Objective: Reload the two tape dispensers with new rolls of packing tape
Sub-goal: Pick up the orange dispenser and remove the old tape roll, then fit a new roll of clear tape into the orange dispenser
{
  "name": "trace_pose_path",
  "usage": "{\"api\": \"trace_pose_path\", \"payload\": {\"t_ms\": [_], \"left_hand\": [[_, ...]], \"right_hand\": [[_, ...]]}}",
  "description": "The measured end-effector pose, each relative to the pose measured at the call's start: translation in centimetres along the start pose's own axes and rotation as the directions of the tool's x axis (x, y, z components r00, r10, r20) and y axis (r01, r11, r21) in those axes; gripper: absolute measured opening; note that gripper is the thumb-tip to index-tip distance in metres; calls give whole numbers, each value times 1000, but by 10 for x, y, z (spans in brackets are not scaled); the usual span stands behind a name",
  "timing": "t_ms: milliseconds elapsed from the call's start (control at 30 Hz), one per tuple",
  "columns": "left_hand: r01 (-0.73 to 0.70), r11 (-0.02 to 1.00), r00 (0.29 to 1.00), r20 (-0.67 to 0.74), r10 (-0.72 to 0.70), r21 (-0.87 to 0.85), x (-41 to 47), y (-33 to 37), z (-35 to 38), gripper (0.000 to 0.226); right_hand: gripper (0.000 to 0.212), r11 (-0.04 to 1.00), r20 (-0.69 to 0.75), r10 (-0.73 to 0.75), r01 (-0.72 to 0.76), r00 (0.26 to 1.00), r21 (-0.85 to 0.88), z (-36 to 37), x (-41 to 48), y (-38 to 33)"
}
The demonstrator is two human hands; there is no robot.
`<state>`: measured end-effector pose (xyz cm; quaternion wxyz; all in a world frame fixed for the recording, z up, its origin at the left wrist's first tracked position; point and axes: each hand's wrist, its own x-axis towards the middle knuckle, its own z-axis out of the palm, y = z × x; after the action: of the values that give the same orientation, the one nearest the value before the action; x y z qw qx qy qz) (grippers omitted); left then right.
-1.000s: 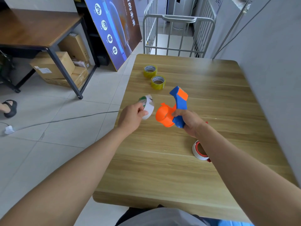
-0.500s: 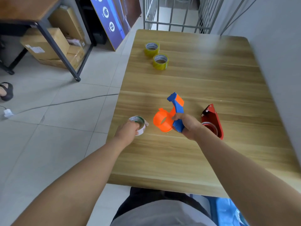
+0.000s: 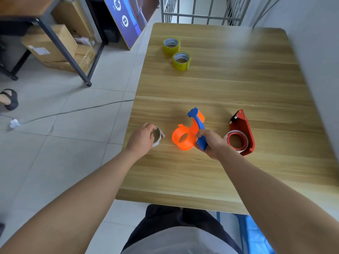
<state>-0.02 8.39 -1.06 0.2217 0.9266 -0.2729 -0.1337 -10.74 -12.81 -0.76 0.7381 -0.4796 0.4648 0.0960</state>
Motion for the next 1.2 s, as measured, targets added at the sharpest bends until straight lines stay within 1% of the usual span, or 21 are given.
{"api": "trace_pose_path", "payload": {"t_ms": [133, 233, 400, 467, 567, 633, 800, 833, 1000, 1200], "left_hand": [[-52, 998, 998, -34, 51, -37, 7, 16, -4, 26], [-92, 994, 996, -19, 91, -62, 13, 26, -1, 25], [-148, 988, 989, -21, 147, -50, 22, 39, 6, 23], [-163, 985, 987, -19, 163, -59, 26, 44, 8, 23], [-184, 981, 983, -24, 183, -52, 31, 50, 10, 23], [-194, 979, 981, -33, 193, -54, 32, 52, 11, 22], [-216, 974, 975, -56, 213, -70, 41, 64, 9, 23], [-220, 973, 974, -68, 216, -72, 44, 67, 7, 23], [-249, 965, 964, -119, 238, -82, 70, 85, -11, 23], [-238, 970, 964, -134, 229, -54, 134, 98, -45, 23]], "right_hand": [[4, 999, -73, 18, -21, 997, -40, -1, 0, 3], [10, 996, -123, -4, -7, 992, -87, -2, 3, 5], [18, 956, -179, -57, 2, 982, -293, -2, 7, 3], [18, 932, -184, -65, -6, 981, -361, -4, 9, 4], [10, 917, -184, -67, -13, 981, -400, -9, 11, 8], [24, 912, -186, -81, -3, 979, -410, -12, 12, 7], [46, 910, -204, -167, 71, 965, -409, -17, 10, -17], [48, 909, -203, -195, 99, 959, -405, -17, 9, -23], [41, 882, -166, -320, 229, 933, -412, -10, 4, -59], [35, 839, -107, -442, 368, 891, -402, 9, 11, -114]]}}
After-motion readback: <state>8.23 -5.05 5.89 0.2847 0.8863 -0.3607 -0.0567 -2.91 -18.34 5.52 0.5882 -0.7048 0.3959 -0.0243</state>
